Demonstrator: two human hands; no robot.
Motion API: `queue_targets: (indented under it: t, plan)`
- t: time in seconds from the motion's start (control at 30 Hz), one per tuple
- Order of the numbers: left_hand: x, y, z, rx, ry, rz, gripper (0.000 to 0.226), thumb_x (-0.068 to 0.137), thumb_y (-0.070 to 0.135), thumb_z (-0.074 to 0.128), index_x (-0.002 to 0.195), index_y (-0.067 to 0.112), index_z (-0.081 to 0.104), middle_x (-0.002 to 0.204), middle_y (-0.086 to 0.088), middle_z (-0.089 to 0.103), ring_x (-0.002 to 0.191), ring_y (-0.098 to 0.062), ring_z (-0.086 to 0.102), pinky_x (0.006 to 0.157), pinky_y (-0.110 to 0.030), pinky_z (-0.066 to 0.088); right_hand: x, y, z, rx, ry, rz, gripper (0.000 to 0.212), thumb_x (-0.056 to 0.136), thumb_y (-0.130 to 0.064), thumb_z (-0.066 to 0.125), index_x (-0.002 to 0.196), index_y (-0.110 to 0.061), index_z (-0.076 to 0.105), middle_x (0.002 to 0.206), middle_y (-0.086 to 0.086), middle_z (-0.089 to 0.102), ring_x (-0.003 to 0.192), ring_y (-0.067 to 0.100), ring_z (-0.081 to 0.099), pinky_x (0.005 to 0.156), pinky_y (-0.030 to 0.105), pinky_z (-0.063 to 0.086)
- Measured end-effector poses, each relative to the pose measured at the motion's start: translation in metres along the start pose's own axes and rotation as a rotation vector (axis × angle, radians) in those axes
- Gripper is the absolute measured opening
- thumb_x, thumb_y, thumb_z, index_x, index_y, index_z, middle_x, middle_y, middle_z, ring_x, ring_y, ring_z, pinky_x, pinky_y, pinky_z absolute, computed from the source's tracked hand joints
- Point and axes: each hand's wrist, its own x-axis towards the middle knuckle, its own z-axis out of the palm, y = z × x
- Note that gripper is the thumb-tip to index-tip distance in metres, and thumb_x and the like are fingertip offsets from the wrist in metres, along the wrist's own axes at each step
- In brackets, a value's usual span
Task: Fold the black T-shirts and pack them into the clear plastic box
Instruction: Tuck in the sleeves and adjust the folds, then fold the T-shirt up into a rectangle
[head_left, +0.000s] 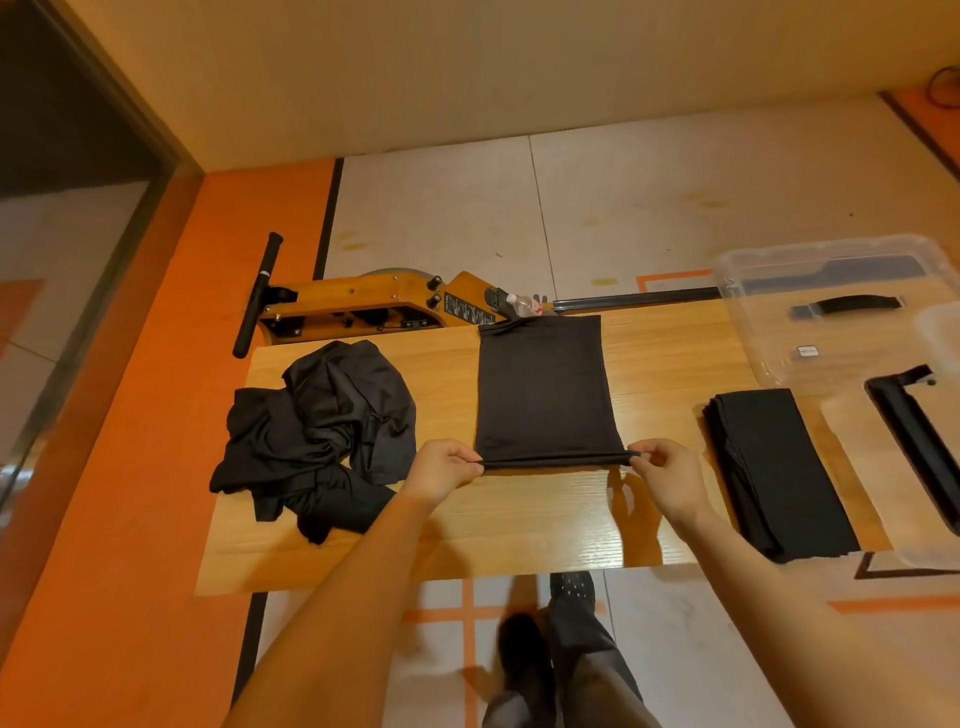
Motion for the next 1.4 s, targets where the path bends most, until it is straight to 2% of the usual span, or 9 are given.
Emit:
queue_targets:
  t: [0.13, 0.37, 0.5, 0.63, 0.7, 0.87, 1.07, 1.27, 1.4]
  plan:
    - [-0.005, -0.013, 0.013, 0.035, -0.022, -0.020, 0.008, 0.082, 0.007, 0.074, 0.083, 0.013, 0.070, 0.082, -0.003, 0.067, 0.082, -0.020, 0.064, 0.081, -0.033, 0.054, -0.008, 0.019, -0.002, -0.080, -0.028, 0.037, 0.014, 0.094, -0.004, 0.056, 0.094, -0.014, 0.066, 0.091, 0.004, 0.068, 0.087, 0.019, 0.064, 0.076, 0.030, 0.052]
    - [-0.008, -0.028, 0.028, 0.102, -0.050, -0.079, 0.009, 0.081, 0.008, 0.076, 0.087, 0.011, 0.070, 0.078, 0.002, 0.065, 0.078, -0.013, 0.061, 0.077, -0.025, 0.048, -0.020, 0.044, -0.007, -0.255, -0.072, 0.070, 0.010, 0.096, -0.011, 0.058, 0.104, -0.016, 0.062, 0.105, 0.001, 0.061, 0.096, 0.020, 0.056, 0.081, 0.032, 0.044]
    - [-0.009, -0.037, 0.033, 0.176, -0.091, -0.105, 0.014, 0.081, 0.009, 0.076, 0.094, 0.007, 0.073, 0.084, -0.001, 0.068, 0.084, -0.016, 0.063, 0.079, -0.024, 0.050, -0.023, 0.050, -0.007, -0.317, -0.107, 0.085, 0.012, 0.094, -0.011, 0.060, 0.105, -0.017, 0.062, 0.107, 0.003, 0.062, 0.098, 0.022, 0.057, 0.082, 0.032, 0.046]
    - [-0.010, -0.040, 0.038, 0.252, -0.175, -0.119, 0.003, 0.081, 0.013, 0.076, 0.083, 0.012, 0.074, 0.096, -0.004, 0.071, 0.095, -0.018, 0.065, 0.091, -0.033, 0.052, -0.025, 0.045, -0.005, -0.394, -0.051, 0.056, 0.008, 0.092, -0.015, 0.061, 0.095, -0.021, 0.064, 0.098, 0.002, 0.067, 0.085, 0.015, 0.060, 0.076, 0.028, 0.050]
    - [-0.008, -0.037, 0.036, 0.239, -0.148, -0.120, 0.004, 0.084, 0.015, 0.072, 0.083, 0.012, 0.072, 0.100, -0.005, 0.070, 0.099, -0.019, 0.063, 0.093, -0.033, 0.051, -0.022, 0.039, -0.001, -0.414, 0.007, 0.010, 0.009, 0.093, -0.019, 0.059, 0.099, -0.020, 0.066, 0.099, 0.003, 0.068, 0.082, 0.013, 0.061, 0.072, 0.026, 0.050]
    - [0.015, -0.019, 0.019, 0.234, 0.044, -0.056, 0.007, 0.089, 0.016, 0.062, 0.086, 0.015, 0.068, 0.095, -0.002, 0.067, 0.099, -0.023, 0.062, 0.088, -0.036, 0.051, 0.001, 0.009, 0.017, -0.463, 0.048, -0.162, 0.032, 0.092, -0.017, 0.058, 0.124, -0.011, 0.062, 0.121, 0.008, 0.062, 0.106, 0.022, 0.061, 0.086, 0.031, 0.050]
    - [0.058, 0.010, 0.007, 0.314, 0.116, -0.029, 0.007, 0.092, 0.022, 0.058, 0.088, 0.026, 0.062, 0.100, 0.000, 0.066, 0.094, -0.022, 0.061, 0.085, -0.036, 0.053, 0.039, -0.023, 0.051, -0.609, -0.004, -0.395, 0.036, 0.090, -0.017, 0.061, 0.126, -0.008, 0.059, 0.126, 0.010, 0.059, 0.118, 0.027, 0.053, 0.100, 0.037, 0.042]
    - [0.102, 0.039, 0.006, 0.216, 0.167, -0.014, 0.016, 0.092, 0.019, 0.061, 0.104, 0.012, 0.068, 0.106, -0.004, 0.066, 0.096, -0.019, 0.058, 0.080, -0.027, 0.046, 0.077, -0.046, 0.084, -0.755, -0.098, -0.524, 0.048, 0.091, -0.021, 0.061, 0.137, -0.010, 0.054, 0.146, 0.011, 0.048, 0.137, 0.028, 0.042, 0.113, 0.041, 0.032]
    - [0.128, 0.047, 0.007, 0.202, 0.177, 0.003, 0.021, 0.091, 0.016, 0.061, 0.111, 0.011, 0.067, 0.113, -0.006, 0.066, 0.104, -0.021, 0.059, 0.084, -0.027, 0.046, 0.098, -0.057, 0.101, -0.801, -0.182, -0.576, 0.053, 0.096, -0.028, 0.055, 0.145, -0.010, 0.044, 0.155, 0.012, 0.036, 0.146, 0.028, 0.027, 0.118, 0.041, 0.022]
